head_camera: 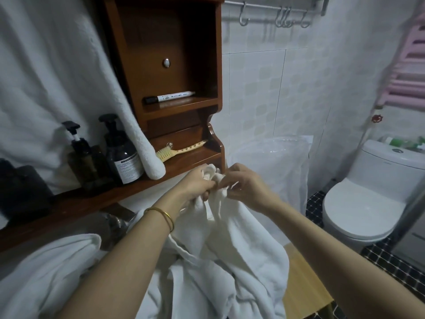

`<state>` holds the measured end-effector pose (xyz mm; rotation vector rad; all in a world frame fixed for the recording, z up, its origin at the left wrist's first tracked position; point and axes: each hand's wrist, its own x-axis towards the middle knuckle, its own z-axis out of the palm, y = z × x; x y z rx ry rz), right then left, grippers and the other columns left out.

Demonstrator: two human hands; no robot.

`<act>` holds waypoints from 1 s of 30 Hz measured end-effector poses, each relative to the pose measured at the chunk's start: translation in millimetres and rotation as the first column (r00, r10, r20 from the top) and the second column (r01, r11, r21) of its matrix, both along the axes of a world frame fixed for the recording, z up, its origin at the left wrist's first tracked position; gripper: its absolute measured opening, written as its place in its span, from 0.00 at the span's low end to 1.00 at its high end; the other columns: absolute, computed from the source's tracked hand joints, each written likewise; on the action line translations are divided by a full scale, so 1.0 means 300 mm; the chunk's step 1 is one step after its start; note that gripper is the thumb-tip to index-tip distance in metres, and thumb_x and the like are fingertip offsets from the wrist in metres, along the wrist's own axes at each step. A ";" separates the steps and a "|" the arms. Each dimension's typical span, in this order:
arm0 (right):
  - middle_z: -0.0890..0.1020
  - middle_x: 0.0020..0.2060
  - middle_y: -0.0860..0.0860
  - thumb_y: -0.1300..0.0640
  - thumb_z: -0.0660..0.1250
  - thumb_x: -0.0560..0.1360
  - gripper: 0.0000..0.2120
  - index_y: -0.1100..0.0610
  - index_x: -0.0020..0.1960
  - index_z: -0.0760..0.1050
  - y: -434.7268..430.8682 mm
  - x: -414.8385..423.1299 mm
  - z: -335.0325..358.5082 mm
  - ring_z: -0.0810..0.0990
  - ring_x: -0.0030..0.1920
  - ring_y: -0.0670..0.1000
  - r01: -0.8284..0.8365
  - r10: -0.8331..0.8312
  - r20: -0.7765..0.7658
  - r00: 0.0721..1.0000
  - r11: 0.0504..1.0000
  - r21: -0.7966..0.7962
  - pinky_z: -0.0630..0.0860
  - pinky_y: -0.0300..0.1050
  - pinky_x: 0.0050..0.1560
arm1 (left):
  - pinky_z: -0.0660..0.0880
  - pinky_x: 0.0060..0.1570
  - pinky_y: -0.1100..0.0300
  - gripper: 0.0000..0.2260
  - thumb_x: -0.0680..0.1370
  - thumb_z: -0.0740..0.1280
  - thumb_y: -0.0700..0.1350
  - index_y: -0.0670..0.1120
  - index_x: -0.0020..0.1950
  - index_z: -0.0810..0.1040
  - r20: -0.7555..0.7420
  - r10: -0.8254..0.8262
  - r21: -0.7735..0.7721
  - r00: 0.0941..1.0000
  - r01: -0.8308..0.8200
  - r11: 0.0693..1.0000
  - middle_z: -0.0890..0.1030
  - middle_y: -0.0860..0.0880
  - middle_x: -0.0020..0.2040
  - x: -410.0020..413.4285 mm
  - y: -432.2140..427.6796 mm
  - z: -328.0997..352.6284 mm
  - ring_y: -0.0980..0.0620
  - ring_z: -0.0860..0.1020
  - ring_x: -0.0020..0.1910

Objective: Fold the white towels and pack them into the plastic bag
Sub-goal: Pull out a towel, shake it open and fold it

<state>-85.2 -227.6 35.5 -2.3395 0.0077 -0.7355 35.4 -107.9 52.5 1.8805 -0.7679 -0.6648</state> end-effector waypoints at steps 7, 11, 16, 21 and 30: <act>0.75 0.32 0.51 0.49 0.57 0.65 0.15 0.61 0.36 0.72 0.011 0.004 0.061 0.73 0.37 0.48 0.163 -0.159 0.046 0.986 0.979 -0.123 0.70 0.46 0.38 | 0.73 0.48 0.58 0.15 0.82 0.56 0.50 0.46 0.58 0.78 0.091 0.302 -0.013 0.949 -0.302 0.953 0.79 0.47 0.54 0.065 0.047 0.077 0.50 0.77 0.51; 0.78 0.39 0.56 0.55 0.61 0.72 0.11 0.62 0.46 0.69 0.030 0.037 0.072 0.74 0.39 0.56 0.103 -0.111 -0.152 0.982 0.993 -0.061 0.72 0.49 0.39 | 0.66 0.47 0.61 0.13 0.81 0.58 0.45 0.43 0.59 0.79 0.380 0.311 -0.058 0.871 -0.312 0.948 0.76 0.51 0.53 0.086 0.081 0.111 0.53 0.72 0.51; 0.77 0.41 0.51 0.58 0.65 0.76 0.04 0.59 0.45 0.75 0.026 0.059 0.077 0.74 0.41 0.50 -0.005 -0.006 -0.246 0.969 0.999 -0.042 0.66 0.33 0.35 | 0.67 0.37 0.72 0.09 0.78 0.65 0.41 0.44 0.57 0.78 0.365 0.213 -0.118 0.906 -0.182 0.976 0.75 0.55 0.49 0.091 0.106 0.100 0.58 0.73 0.49; 0.77 0.32 0.46 0.57 0.70 0.74 0.05 0.56 0.40 0.76 0.048 0.084 0.109 0.74 0.32 0.41 0.051 -0.033 -0.052 0.998 0.924 0.378 0.70 0.32 0.31 | 0.72 0.42 0.56 0.13 0.80 0.61 0.47 0.38 0.47 0.79 0.272 0.154 -0.109 0.950 -0.129 0.986 0.78 0.45 0.40 0.060 0.091 0.090 0.49 0.75 0.42; 0.76 0.33 0.54 0.61 0.67 0.76 0.07 0.56 0.40 0.72 0.072 0.111 0.140 0.74 0.34 0.51 0.023 -0.048 0.012 0.999 0.668 0.743 0.69 0.42 0.33 | 0.75 0.59 0.56 0.14 0.83 0.56 0.44 0.39 0.61 0.78 -0.397 -0.032 -0.414 0.917 -0.148 0.898 0.81 0.41 0.57 -0.013 0.035 0.125 0.48 0.80 0.56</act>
